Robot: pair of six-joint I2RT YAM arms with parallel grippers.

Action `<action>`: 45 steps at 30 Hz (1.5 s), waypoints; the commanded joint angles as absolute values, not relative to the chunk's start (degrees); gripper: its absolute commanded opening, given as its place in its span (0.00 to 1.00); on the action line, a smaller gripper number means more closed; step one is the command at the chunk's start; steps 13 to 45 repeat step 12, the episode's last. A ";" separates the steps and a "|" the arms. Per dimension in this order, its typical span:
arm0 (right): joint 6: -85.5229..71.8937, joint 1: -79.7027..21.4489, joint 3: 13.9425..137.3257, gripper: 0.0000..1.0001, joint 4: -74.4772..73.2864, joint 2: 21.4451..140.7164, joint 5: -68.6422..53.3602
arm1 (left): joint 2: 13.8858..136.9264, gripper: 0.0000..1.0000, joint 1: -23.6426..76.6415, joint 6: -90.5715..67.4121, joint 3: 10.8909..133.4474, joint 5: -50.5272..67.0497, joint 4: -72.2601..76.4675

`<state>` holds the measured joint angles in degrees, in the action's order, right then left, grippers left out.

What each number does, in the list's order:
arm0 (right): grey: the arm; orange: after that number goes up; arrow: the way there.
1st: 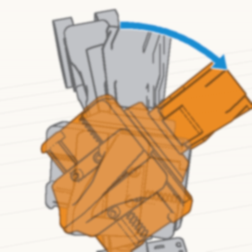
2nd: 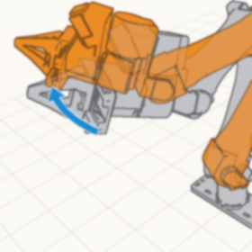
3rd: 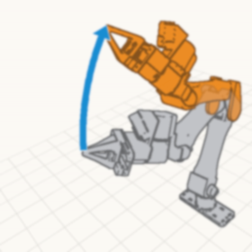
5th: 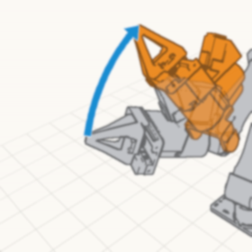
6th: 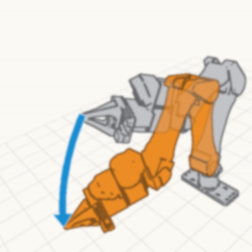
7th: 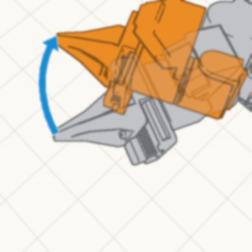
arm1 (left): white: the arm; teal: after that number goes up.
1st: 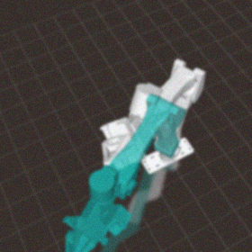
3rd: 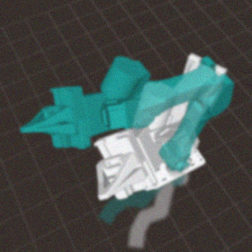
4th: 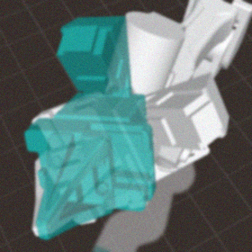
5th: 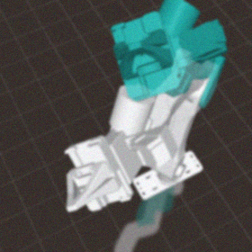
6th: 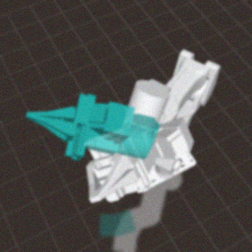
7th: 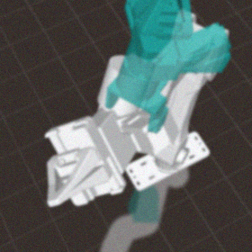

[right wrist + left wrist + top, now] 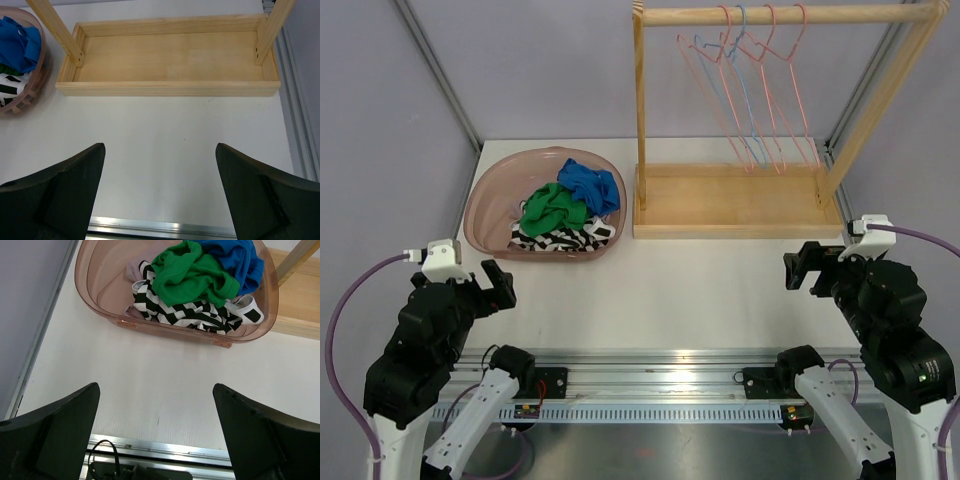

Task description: Remove the tank top from the hanger

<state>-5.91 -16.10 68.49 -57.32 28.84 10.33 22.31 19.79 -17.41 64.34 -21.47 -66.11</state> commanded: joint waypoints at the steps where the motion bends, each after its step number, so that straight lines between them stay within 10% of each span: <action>1: -6.77 -16.52 68.99 0.99 -53.61 30.67 8.79 | 21.80 0.99 19.86 -17.67 63.46 -21.09 -63.11; 45: -7.38 -16.52 69.08 1.00 -52.65 32.08 8.18 | 22.50 0.99 19.86 -17.49 63.63 -21.62 -62.49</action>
